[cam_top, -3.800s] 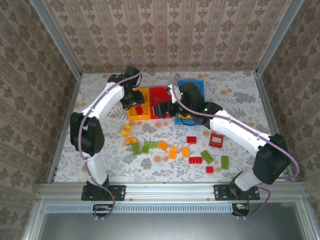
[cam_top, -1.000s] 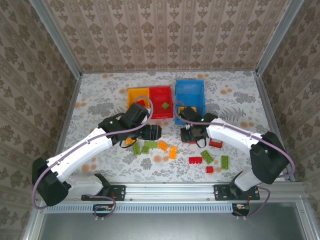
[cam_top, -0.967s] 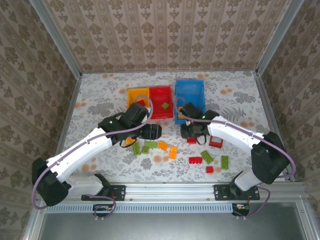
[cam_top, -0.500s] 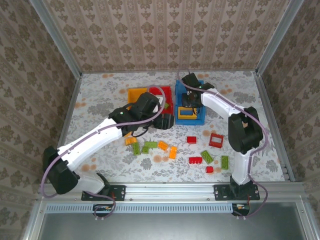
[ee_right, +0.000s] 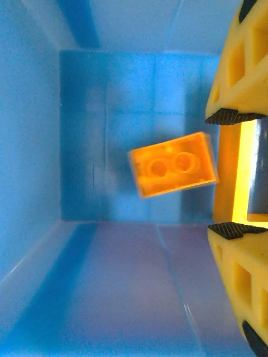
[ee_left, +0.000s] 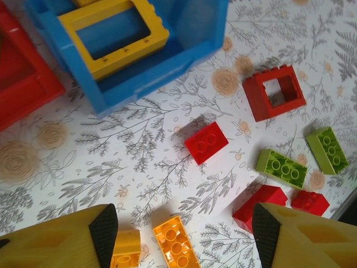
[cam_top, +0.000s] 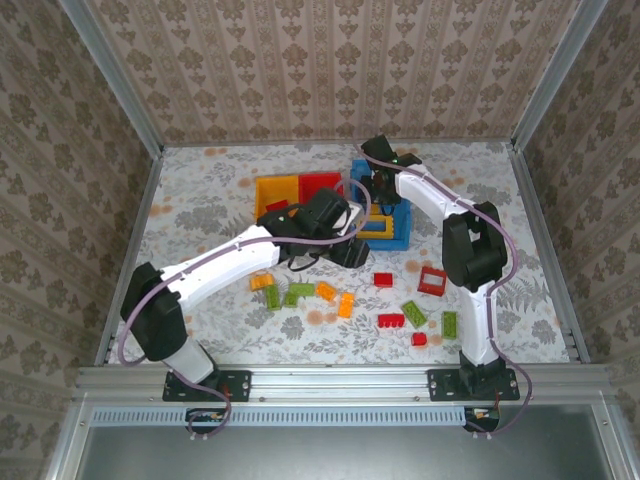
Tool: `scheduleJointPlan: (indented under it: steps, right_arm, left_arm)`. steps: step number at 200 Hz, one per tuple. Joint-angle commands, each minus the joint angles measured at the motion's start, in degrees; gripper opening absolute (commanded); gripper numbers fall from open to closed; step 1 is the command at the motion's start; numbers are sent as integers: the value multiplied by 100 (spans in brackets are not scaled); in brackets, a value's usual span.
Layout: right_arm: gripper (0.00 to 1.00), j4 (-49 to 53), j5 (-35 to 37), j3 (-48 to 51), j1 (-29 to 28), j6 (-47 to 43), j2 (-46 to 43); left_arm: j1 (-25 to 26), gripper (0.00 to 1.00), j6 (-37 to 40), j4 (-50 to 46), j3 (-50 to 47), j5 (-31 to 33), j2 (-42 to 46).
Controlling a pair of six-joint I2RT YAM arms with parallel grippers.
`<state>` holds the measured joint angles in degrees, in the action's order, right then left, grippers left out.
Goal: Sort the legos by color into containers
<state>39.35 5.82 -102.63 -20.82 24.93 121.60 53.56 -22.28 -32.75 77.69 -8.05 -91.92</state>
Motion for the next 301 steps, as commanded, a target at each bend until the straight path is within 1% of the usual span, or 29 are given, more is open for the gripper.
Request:
scheduleJointPlan:
  steps: [1,19,35,47,60,89,113,135,152,180,219,237,271,301]
  right_arm:
    - [54,269,-13,-137,16,-167,-301]
    - [53,266,52,-59,14,-240,-638]
    - [52,219,173,169,27,-275,-1065]
    - [52,149,279,541,95,-239,-1498]
    - [52,-19,293,1216,250,-83,-2076]
    - [50,-182,231,2903,825,400,-3559]
    - [49,83,148,4068,1408,817,-4792]
    - [49,547,99,4767,1956,1092,-5710]
    - [48,866,29,5055,2265,1129,-6230]
    - [49,1328,139,5132,2319,1195,-6638]
    - [48,1640,44,5084,2346,1270,-6899]
    - [48,1757,42,5037,2347,1261,-6951]
    - [48,1798,-67,5027,2336,1269,-7012]
    - [48,1741,-137,5068,2321,1260,-7043]
  left_arm:
    - [96,64,317,69,308,-233,-207]
    - [166,61,403,51,483,-312,-444]
    - [229,61,471,58,678,-387,-687]
    - [300,59,540,67,868,-468,-904]
    - [398,56,643,22,1134,-532,-1211]
    - [626,49,785,-44,1791,-682,-1926]
    - [776,45,729,-261,2501,-776,-2608]
    - [871,44,550,-382,3046,-788,-3167]
    - [876,41,196,-334,3310,-861,-3486]
    - [915,37,-170,-431,3833,-938,-4000]
    - [996,37,-542,-548,4378,-938,-4531]
    - [1040,36,-627,-729,4624,-834,-4745]
    - [1086,36,-715,-1049,4846,-372,-4903]
    - [1131,40,-716,-1176,4911,-148,-4920]
